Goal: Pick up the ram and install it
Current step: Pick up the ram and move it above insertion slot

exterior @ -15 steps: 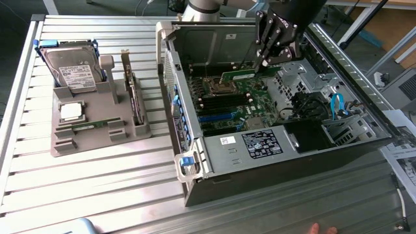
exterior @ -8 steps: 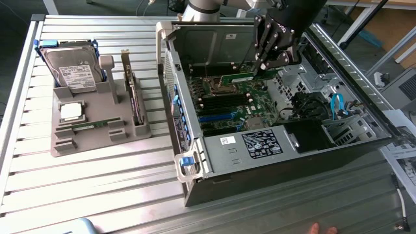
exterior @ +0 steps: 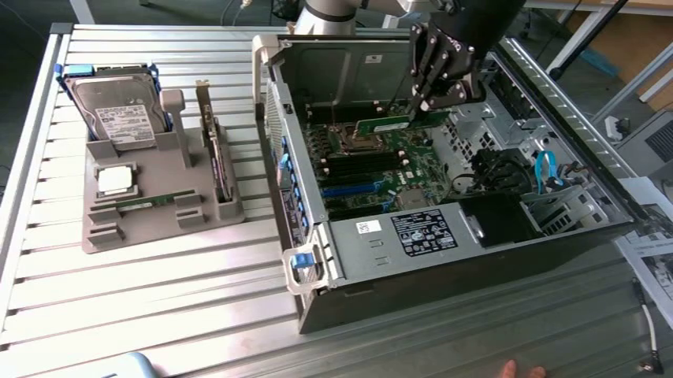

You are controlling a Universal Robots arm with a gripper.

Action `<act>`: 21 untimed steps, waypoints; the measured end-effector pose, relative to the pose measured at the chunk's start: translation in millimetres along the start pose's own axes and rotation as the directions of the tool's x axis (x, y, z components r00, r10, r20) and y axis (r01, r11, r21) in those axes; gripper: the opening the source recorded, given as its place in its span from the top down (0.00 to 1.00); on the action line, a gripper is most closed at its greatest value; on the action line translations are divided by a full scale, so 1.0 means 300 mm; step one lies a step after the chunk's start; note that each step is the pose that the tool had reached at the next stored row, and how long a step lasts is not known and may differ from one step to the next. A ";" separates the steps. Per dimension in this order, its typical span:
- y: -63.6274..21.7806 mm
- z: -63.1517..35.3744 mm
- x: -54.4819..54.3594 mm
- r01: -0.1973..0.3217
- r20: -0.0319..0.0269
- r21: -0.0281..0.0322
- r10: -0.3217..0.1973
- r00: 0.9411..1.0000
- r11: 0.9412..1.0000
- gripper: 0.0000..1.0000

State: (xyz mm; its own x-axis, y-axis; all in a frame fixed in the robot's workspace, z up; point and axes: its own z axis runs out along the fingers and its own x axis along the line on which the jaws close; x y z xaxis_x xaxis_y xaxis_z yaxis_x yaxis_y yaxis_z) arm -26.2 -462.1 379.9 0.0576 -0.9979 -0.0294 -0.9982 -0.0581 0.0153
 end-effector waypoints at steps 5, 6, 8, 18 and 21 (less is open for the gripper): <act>-0.002 0.004 -0.036 0.000 0.000 0.000 0.000 1.000 1.000 0.88; -0.003 0.005 -0.043 0.000 0.000 0.000 0.000 1.000 1.000 0.88; -0.003 0.006 -0.056 0.000 0.000 0.000 0.000 1.000 1.000 0.88; -0.005 0.011 -0.086 0.000 0.000 0.000 0.000 1.000 1.000 0.88; -0.005 0.017 -0.086 0.000 0.000 0.000 0.000 1.000 1.000 0.88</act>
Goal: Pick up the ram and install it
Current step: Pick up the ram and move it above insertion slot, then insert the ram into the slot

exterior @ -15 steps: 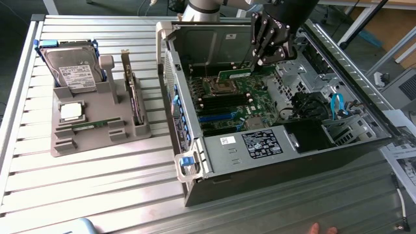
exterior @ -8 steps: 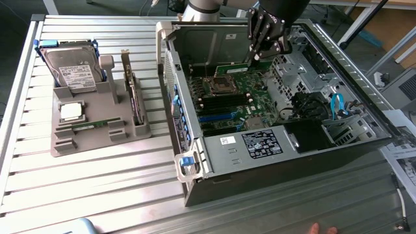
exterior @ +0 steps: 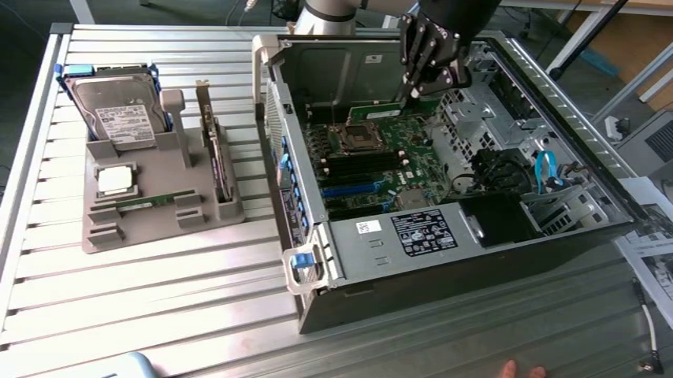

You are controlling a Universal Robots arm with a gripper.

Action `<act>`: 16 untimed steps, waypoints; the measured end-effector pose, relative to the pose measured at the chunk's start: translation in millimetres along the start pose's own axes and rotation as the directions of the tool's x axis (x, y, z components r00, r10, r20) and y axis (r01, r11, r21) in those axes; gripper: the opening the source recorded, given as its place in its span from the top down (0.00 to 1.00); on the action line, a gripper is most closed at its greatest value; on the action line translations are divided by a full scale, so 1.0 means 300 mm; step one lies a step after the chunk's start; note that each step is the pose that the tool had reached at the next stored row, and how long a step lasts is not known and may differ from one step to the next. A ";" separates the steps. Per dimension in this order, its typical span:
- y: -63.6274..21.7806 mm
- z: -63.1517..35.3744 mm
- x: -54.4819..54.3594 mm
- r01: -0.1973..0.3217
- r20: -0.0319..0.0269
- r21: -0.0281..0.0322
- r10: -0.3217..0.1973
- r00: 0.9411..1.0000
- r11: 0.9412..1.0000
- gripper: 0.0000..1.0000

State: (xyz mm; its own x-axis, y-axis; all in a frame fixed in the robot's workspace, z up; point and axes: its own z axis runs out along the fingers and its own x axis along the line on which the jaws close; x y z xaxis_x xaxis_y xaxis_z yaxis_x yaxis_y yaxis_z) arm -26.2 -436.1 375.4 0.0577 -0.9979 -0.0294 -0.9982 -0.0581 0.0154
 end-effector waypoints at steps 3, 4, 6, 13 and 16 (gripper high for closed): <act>0.000 0.004 0.000 0.000 0.000 0.000 0.000 1.000 1.000 0.88; 0.000 0.004 0.000 0.000 0.000 0.000 0.000 1.000 1.000 0.88; 0.000 0.004 0.000 0.000 0.000 0.000 0.000 1.000 1.000 0.88; 0.000 0.004 0.000 0.000 0.000 0.000 0.000 1.000 1.000 0.88; 0.000 0.004 0.000 0.000 0.000 0.000 0.000 1.000 1.000 0.88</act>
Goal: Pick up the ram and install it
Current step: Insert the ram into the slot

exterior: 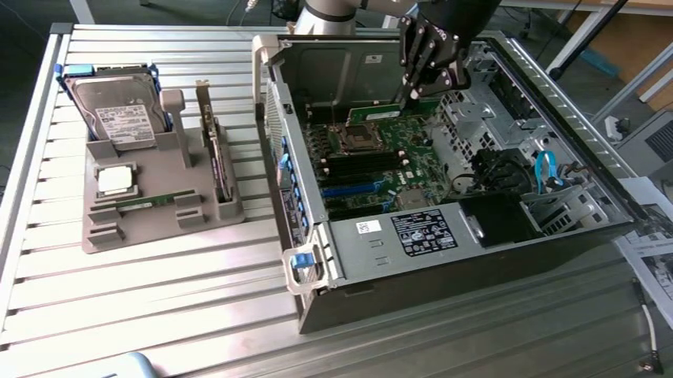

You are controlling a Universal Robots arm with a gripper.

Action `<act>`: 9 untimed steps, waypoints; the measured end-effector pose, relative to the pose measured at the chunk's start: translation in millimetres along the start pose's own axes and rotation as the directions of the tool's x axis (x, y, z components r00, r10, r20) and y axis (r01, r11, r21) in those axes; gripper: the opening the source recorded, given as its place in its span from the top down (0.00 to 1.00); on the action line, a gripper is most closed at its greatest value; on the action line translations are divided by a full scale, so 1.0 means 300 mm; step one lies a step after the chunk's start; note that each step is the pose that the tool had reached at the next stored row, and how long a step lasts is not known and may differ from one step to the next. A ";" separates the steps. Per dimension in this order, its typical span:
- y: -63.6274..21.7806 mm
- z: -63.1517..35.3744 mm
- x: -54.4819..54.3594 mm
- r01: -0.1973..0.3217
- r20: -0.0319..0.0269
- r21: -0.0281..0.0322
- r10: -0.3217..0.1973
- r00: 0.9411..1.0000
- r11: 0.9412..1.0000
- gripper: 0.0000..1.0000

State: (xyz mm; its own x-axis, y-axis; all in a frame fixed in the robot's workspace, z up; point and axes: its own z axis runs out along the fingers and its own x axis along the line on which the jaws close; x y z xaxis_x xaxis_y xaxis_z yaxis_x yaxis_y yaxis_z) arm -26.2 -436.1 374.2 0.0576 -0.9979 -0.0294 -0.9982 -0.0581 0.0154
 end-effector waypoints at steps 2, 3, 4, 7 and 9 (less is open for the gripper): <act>0.000 0.001 0.000 0.000 0.005 0.000 0.000 1.000 1.000 0.88; 0.000 0.003 0.000 0.000 0.007 0.001 0.000 1.000 1.000 0.88; 0.000 0.006 0.000 0.000 0.008 0.001 0.000 1.000 1.000 0.88; 0.000 0.020 0.001 0.000 0.009 0.001 0.000 1.000 1.000 0.88; 0.000 0.029 0.001 0.000 0.009 0.001 0.000 1.000 1.000 0.88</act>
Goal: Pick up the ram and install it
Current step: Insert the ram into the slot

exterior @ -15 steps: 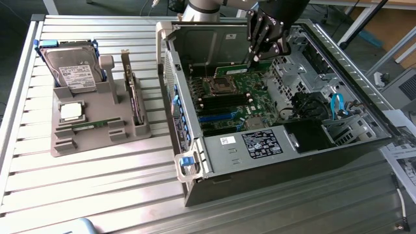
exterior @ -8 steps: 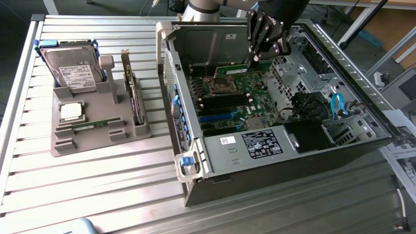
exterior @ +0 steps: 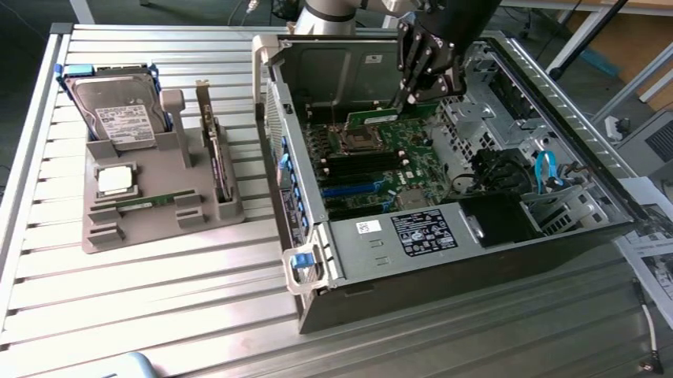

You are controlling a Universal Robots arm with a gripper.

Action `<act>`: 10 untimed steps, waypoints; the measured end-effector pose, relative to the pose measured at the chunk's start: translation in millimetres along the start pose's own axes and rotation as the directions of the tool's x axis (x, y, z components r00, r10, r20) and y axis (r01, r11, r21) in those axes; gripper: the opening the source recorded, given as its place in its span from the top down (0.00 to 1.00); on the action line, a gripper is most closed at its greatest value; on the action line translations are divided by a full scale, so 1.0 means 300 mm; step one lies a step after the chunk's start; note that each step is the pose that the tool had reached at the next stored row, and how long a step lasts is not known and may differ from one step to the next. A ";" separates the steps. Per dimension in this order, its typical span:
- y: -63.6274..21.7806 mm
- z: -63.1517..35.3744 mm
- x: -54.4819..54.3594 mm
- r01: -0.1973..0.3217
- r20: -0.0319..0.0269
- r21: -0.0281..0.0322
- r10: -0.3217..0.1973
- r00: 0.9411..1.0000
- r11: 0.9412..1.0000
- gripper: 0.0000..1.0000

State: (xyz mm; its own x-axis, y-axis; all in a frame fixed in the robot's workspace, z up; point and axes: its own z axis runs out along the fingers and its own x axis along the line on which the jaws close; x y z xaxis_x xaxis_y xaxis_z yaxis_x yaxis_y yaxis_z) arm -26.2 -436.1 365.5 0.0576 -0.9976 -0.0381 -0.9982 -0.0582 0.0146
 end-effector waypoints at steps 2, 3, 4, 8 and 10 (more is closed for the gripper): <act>0.000 0.011 0.000 0.000 0.000 0.000 0.000 1.000 1.000 0.88; 0.000 0.017 0.001 0.000 0.000 0.000 0.000 1.000 1.000 0.88; 0.000 0.023 0.001 0.000 0.000 0.000 0.000 1.000 1.000 0.88; -0.001 0.045 0.002 -0.005 0.000 0.000 0.005 1.000 1.000 0.88; -0.001 0.052 0.002 -0.013 0.000 0.000 0.013 1.000 1.000 0.88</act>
State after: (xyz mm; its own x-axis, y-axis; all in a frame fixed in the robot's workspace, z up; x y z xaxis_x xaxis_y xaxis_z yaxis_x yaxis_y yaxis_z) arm -26.2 -436.1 350.1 0.0447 -0.9983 -0.0380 -0.9989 -0.0452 0.0146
